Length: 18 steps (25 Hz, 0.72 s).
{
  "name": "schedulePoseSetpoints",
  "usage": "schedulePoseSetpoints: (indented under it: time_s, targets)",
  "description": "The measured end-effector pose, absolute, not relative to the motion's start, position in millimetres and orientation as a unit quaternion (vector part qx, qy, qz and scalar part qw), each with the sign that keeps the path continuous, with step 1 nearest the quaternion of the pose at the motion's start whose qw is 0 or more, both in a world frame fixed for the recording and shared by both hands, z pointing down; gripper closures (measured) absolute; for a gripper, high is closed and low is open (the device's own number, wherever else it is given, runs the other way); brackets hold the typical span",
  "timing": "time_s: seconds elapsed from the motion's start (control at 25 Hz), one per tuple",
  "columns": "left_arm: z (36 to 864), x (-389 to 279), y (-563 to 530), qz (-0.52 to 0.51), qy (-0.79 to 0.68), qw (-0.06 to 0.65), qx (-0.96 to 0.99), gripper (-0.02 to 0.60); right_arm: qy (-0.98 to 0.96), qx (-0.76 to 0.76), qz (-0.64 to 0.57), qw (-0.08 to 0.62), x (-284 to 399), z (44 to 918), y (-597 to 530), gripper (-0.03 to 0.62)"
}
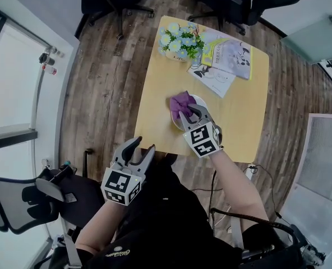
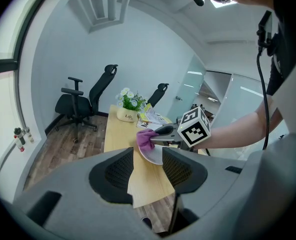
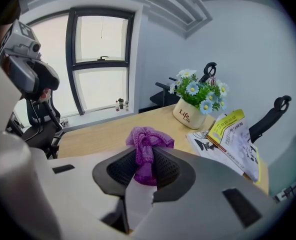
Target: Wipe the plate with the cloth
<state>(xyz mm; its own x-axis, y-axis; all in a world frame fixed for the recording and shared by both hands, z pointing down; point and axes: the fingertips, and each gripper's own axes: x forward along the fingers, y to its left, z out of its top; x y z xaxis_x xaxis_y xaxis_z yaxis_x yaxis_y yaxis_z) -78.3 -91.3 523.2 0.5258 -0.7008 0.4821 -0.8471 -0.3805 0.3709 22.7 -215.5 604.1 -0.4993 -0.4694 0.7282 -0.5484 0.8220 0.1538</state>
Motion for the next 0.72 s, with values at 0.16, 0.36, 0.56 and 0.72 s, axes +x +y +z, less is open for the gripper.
schedulePoseSetpoints:
  time_s: [0.16, 0.36, 0.56, 0.72]
  targets:
    - [525, -80, -89, 0.124, -0.473, 0.298, 0.819, 0.400, -0.858, 0.310, 0.038, 0.408, 30, 601, -235, 0.517]
    - [527, -79, -90, 0.123, -0.473, 0.300, 0.819, 0.400, -0.854, 0.315, 0.039, 0.411, 37, 602, -237, 0.517]
    - [527, -76, -92, 0.123, -0.470, 0.300, 0.821, 0.400, -0.859, 0.301, 0.048, 0.410, 37, 605, -212, 0.517]
    - [529, -74, -93, 0.124, -0.467, 0.300, 0.822, 0.400, -0.868, 0.282, 0.057, 0.405, 34, 606, -182, 0.517]
